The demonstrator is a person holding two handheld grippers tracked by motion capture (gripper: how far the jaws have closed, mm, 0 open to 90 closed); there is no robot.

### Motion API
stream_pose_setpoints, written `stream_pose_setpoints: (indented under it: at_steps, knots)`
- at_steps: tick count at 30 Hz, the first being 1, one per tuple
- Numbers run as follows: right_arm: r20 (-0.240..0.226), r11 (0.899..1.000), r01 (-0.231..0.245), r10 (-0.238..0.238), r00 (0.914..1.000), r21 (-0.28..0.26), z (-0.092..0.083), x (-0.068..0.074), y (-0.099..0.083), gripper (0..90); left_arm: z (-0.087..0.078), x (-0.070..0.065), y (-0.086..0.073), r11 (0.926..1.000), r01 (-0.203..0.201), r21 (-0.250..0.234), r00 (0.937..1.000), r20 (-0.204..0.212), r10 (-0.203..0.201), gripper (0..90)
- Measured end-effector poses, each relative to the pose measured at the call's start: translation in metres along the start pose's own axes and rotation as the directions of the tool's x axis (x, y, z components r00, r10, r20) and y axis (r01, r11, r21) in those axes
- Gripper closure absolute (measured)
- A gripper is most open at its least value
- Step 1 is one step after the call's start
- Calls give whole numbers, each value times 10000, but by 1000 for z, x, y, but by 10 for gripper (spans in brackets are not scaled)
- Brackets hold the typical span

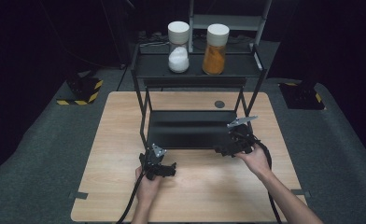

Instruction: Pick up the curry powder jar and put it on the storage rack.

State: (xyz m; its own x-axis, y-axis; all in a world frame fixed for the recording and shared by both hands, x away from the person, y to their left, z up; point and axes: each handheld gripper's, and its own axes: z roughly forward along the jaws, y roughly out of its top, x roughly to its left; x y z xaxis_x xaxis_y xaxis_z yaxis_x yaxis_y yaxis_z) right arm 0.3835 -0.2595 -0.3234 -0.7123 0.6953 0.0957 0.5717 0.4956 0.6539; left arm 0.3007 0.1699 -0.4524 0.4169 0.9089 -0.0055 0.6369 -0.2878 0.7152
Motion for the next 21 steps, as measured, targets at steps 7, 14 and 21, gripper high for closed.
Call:
stream_pose_setpoints:
  at_steps: [7,14,21]
  knots:
    - [-19,9998,-111,112,9999,147,13,1,-13,77,0,0,0,10000,-1,0,10000,0,1,5]
    - [91,9990,-248,245,9997,361,27,3,-25,77,0,0,0,10000,-40,21,10000,-5,40,5]
    - [325,9979,-135,114,9994,631,42,11,-39,78,0,0,0,10000,-42,20,10000,-6,42,4]
